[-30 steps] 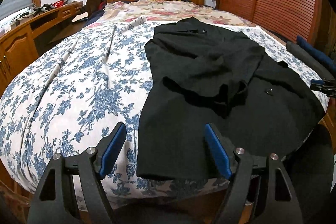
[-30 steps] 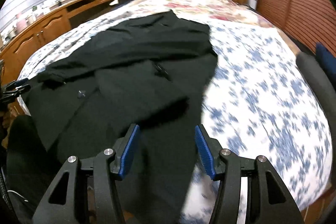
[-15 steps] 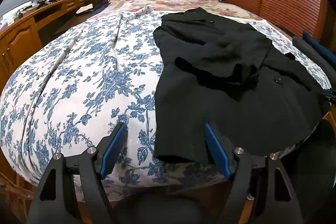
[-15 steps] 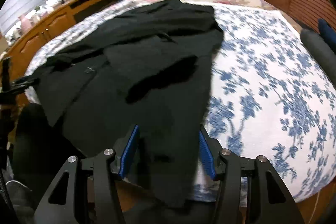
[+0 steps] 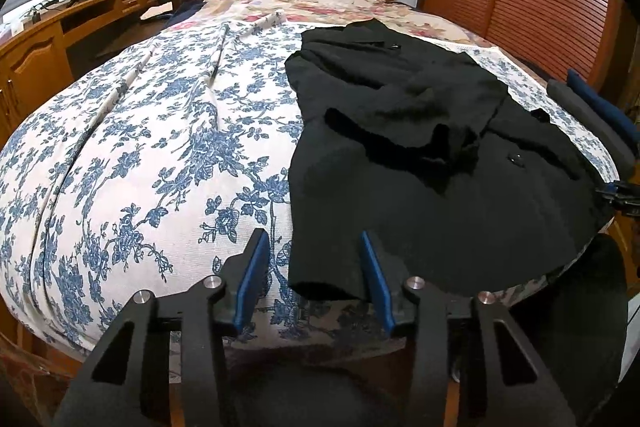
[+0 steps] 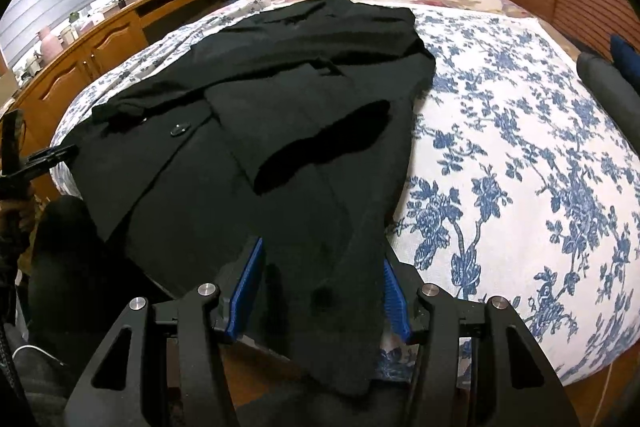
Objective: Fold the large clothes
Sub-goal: 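Grasp the coat hem with both grippers and lift it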
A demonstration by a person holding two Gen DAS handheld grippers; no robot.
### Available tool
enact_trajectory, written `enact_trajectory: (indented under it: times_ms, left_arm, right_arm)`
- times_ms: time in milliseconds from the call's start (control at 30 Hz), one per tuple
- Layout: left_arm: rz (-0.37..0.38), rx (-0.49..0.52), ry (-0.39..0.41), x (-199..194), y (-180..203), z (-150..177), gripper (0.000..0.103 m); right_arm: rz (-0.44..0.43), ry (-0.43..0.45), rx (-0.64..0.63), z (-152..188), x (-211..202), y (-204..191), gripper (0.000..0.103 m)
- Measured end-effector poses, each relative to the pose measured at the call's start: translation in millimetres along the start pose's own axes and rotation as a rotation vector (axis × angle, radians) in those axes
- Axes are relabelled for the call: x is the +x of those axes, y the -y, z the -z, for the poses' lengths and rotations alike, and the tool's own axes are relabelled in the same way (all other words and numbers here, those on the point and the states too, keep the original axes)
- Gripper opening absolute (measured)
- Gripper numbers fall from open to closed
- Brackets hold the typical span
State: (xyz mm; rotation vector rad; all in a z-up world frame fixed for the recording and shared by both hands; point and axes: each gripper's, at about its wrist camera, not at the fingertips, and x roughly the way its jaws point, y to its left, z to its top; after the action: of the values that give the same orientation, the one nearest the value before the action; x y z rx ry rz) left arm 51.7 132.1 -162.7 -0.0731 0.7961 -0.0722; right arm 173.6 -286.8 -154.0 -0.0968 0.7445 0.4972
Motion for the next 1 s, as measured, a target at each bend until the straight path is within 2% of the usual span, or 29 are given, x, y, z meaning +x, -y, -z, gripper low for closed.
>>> enact_trajectory:
  times_ms: [267,300,333,400,633,667,700,767,833,1000]
  left_arm:
    - [-0.002,-0.001,0.001,1,0,0,0.048]
    - [0.001,-0.001,0.002,0,0,-1,0.046]
    - [0.007,0.0,0.002,0,0,-1,0.036]
    - [0.026,0.009,-0.001,-1,3,-1,0.026]
    - [0.02,0.009,-0.004,1,3,-2,0.025]
    - [0.02,0.009,-0.005,1,3,-2,0.023]
    - [0.018,0.01,-0.008,1,4,-3,0.013]
    - [0.016,0.027,-0.015,0,7,-6,0.007]
    - [0.015,0.039,-0.001,-6,12,-10,0.005]
    - [0.028,0.014,0.091,-35,14,-28,0.005]
  right_arm:
    - [0.001,0.003,0.002,1,-7,-5,0.056]
    - [0.0,0.003,0.002,1,-7,-5,0.056]
    - [-0.001,0.004,0.003,2,-6,-4,0.056]
    - [-0.003,0.004,0.003,2,-6,-3,0.056]
    - [-0.004,0.006,0.002,2,-7,-3,0.056]
    - [-0.005,0.006,0.001,1,-7,-3,0.056]
    - [-0.005,0.006,0.001,1,-7,-3,0.056]
    - [0.01,0.009,-0.005,0,-8,-4,0.046]
    - [0.042,0.004,-0.03,-3,-10,-5,0.008]
    - [0.014,0.091,-0.032,-16,-36,-8,0.005]
